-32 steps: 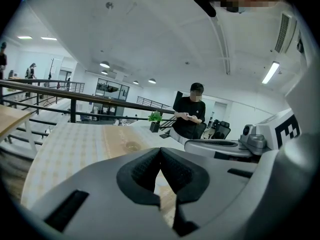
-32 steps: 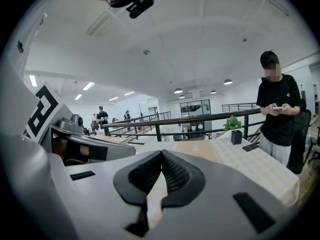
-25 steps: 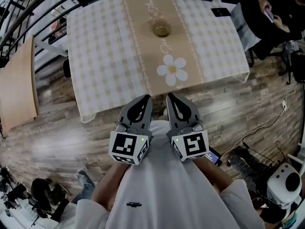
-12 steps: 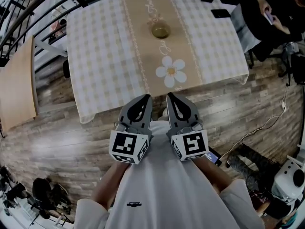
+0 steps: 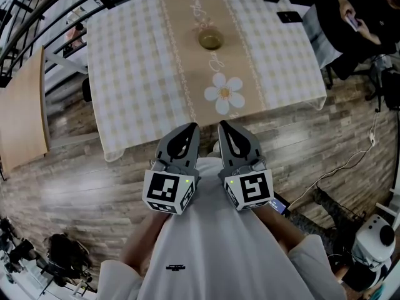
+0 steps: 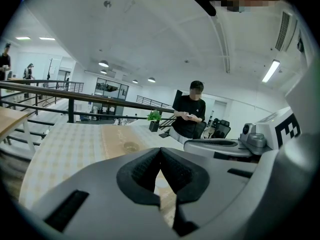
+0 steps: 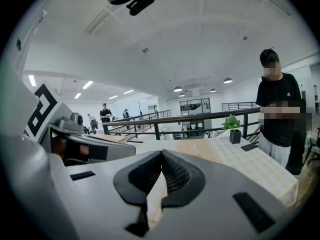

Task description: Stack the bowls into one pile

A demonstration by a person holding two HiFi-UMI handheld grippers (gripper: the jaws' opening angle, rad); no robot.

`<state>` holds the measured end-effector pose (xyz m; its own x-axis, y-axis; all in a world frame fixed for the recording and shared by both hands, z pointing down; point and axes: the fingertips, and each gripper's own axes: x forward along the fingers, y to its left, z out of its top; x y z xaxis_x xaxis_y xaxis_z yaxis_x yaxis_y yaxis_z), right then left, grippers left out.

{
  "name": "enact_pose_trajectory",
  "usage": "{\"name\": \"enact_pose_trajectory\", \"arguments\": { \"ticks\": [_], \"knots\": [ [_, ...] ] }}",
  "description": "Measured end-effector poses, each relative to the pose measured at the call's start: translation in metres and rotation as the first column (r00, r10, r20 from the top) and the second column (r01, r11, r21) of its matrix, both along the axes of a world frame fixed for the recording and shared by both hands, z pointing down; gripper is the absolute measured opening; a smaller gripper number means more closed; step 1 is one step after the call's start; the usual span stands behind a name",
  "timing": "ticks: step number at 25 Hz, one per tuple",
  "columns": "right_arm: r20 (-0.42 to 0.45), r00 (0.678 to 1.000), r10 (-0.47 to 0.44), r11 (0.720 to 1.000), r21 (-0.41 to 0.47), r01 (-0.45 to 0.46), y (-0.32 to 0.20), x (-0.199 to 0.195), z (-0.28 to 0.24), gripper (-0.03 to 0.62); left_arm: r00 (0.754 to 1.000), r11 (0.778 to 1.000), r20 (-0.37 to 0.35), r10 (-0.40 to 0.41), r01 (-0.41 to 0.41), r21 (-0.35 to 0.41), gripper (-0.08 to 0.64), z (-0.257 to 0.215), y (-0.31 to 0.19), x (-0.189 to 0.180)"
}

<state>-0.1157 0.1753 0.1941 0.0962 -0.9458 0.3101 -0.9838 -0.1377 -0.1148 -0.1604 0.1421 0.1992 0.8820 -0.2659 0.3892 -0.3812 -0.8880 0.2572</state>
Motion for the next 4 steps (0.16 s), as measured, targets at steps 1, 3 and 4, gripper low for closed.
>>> {"name": "enact_pose_trajectory", "arguments": {
  "ticks": [1, 3, 4],
  "knots": [
    [0.000, 1.000, 0.001, 1.000, 0.000, -0.001, -0.0002, -0.0005, 0.0004, 0.034, 1.000, 1.000, 0.000, 0.001, -0.001, 0.000, 0.020, 0.0005, -0.0001, -0.0005],
    [0.004, 1.000, 0.006, 1.000, 0.000, -0.006, -0.0006, -0.0009, 0.0012, 0.034, 1.000, 1.000, -0.001, 0.002, -0.002, -0.001, 0.020, 0.0015, -0.0007, -0.0010],
    [0.005, 1.000, 0.009, 1.000, 0.000, -0.009, -0.0008, -0.0009, 0.0017, 0.034, 1.000, 1.000, -0.001, 0.003, -0.003, -0.001, 0.020, 0.0020, -0.0010, -0.0013]
  ]
}}
